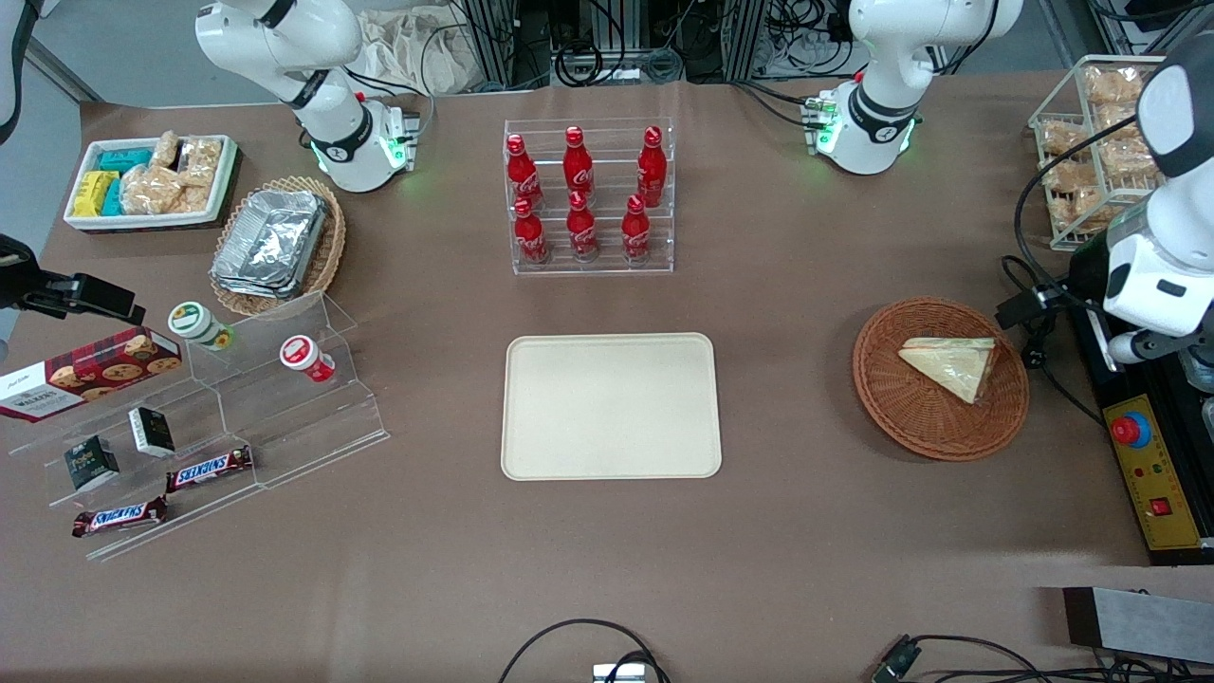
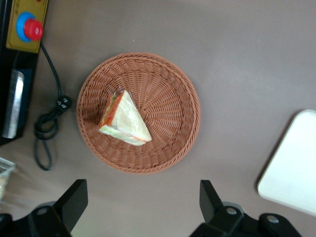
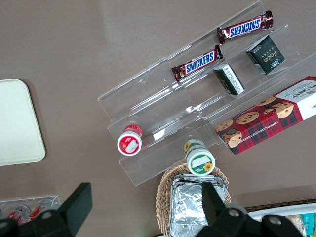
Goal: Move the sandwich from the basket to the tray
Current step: 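Move the left gripper over the wrapped sandwich in the wicker basket, then lower the open left gripper around the sandwich and close it, then lift the sandwich out of the basket with the left gripper, then carry the sandwich with the left gripper over the cream tray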
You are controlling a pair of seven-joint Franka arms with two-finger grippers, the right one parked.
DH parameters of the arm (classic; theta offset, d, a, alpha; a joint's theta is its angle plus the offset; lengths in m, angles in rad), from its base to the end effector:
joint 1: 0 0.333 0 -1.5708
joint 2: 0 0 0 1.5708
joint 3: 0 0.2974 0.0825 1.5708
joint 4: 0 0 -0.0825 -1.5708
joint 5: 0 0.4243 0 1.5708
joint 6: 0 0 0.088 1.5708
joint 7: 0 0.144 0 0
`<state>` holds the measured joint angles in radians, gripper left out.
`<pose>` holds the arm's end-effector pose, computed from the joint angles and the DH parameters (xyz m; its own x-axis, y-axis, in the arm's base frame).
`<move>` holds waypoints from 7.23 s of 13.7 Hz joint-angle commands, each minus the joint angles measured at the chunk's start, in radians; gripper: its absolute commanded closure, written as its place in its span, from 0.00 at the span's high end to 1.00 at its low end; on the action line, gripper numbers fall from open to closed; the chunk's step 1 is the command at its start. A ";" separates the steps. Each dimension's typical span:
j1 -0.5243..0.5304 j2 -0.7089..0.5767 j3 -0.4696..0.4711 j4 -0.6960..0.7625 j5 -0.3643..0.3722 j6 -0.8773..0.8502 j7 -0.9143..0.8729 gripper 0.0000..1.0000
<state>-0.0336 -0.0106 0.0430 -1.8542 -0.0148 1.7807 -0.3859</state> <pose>0.5889 0.0038 0.4471 0.9195 0.3878 -0.0638 0.3880 -0.9216 -0.0101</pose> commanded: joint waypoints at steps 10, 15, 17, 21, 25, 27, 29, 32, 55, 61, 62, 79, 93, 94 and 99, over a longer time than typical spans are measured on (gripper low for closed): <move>0.001 -0.167 0.144 -0.615 -0.043 0.577 -0.202 1.00; 0.000 -0.102 0.161 -0.657 -0.043 0.698 -0.200 1.00; 0.000 -0.063 0.161 -0.680 -0.043 0.773 -0.200 1.00; 0.000 0.026 0.160 -0.686 -0.043 0.888 -0.200 1.00; 0.000 0.070 0.159 -0.685 -0.045 0.936 -0.197 1.00; 0.000 0.089 0.159 -0.685 -0.045 0.957 -0.197 1.00; -0.002 0.116 0.158 -0.683 -0.057 0.983 -0.197 1.00; -0.008 0.138 0.156 -0.682 -0.059 1.007 -0.197 0.98; -0.014 -0.003 -0.093 -0.342 0.007 0.454 -0.197 0.08; -0.014 0.063 -0.270 -0.113 0.105 0.249 -0.202 0.07; -0.014 0.082 -0.296 -0.087 0.116 0.241 -0.212 0.07; -0.264 0.507 -0.486 0.293 0.384 0.140 -0.557 0.08; -0.379 0.711 -0.485 0.357 0.539 0.210 -0.711 0.10; -0.379 0.724 -0.485 0.369 0.539 0.210 -0.709 0.10; -0.382 0.750 -0.485 0.378 0.568 0.221 -0.689 0.10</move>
<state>-0.4020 0.7133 -0.4457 -1.5101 0.5156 2.0062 -1.0733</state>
